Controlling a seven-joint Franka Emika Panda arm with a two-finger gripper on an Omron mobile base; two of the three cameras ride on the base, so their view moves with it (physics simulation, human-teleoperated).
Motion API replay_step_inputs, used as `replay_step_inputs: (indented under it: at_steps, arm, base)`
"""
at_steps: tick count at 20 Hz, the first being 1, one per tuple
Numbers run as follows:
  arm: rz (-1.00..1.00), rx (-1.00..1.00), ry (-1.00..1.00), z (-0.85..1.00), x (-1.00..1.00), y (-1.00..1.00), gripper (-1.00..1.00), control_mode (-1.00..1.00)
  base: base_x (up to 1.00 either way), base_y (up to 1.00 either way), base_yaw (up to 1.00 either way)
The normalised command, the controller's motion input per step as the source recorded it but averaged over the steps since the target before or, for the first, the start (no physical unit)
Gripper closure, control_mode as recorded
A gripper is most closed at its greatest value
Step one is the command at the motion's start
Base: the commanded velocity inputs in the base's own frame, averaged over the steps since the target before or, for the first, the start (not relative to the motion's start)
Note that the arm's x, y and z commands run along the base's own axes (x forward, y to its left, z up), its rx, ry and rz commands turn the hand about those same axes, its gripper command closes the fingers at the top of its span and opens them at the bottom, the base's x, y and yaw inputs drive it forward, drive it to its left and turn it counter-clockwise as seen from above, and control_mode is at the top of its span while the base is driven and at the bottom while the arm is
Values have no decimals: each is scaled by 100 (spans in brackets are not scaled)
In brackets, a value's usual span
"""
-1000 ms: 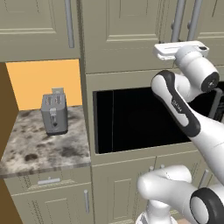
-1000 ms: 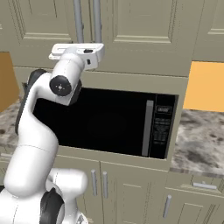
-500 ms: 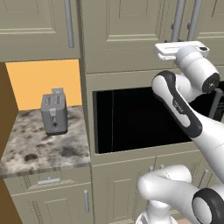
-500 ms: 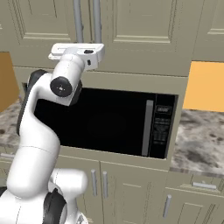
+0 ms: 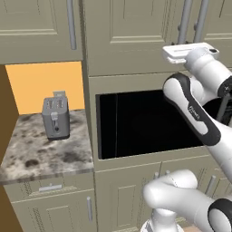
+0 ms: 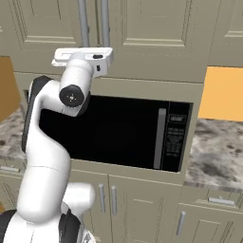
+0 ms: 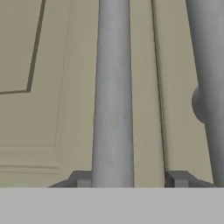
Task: The dining table condiment station is running low on mayonnaise. Refill the condiment station by opening the cabinet and taking the mayonnaise from the cabinet and placing it on the dining table.
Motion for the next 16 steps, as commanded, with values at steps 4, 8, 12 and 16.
replay_step_inputs:
  at_steps: [4, 8, 12, 16]
  arm:
    - [8, -1, -1, 0, -51, 50, 100, -100]
    - [7, -3, -3, 0, -66, 63, 100, -100]
    - [8, -2, -2, 0, -87, 66, 100, -100]
    - [8, 0, 0, 0, -95, 69, 100, -100]
  base:
    - [0, 0, 0]
    - [0, 0, 0]
    - [0, 0, 0]
    - [0, 0, 0]
